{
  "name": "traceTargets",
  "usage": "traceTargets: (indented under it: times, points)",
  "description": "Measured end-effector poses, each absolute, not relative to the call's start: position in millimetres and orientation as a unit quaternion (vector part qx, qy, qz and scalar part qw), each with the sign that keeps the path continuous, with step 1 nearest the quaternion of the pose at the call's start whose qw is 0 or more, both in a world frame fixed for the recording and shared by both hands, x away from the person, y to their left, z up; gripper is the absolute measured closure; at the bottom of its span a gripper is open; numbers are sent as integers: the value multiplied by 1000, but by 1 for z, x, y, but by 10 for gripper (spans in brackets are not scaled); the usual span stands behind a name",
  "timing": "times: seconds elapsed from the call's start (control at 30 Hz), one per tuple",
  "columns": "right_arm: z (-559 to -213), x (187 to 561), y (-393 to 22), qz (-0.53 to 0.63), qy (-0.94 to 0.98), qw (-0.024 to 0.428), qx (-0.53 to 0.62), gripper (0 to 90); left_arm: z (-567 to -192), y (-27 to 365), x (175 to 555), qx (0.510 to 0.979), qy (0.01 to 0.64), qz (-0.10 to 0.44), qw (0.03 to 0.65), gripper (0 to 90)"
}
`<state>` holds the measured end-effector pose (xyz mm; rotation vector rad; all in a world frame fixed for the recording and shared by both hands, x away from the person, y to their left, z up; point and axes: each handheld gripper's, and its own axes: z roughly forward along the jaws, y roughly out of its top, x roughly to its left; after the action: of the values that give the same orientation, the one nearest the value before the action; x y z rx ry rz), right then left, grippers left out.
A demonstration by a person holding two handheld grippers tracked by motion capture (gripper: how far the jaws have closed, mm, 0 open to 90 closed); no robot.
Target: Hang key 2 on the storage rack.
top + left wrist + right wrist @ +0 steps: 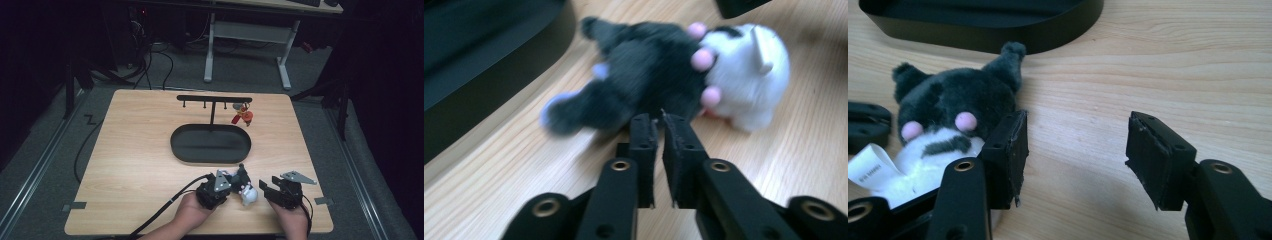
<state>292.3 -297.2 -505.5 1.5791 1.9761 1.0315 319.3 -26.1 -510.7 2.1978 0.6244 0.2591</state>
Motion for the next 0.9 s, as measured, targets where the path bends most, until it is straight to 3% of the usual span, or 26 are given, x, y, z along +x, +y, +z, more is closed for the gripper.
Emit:
traceTargets:
  times: [0.2,0.33,0.53,0.67,0.9]
  points:
    - [-505,292,-293,356,717,227,554,419,-502,25,319,860,263,128,417,654]
    - [-509,291,-287,340,725,236,550,416,-496,94,325,852,292,171,400,522]
    - [-510,290,-286,339,725,245,546,420,-512,151,332,834,331,186,401,386]
    - [-508,289,-281,341,732,253,532,395,-515,164,338,836,334,154,408,327]
    - [-508,297,-271,337,736,258,527,428,-519,178,348,827,347,199,396,288]
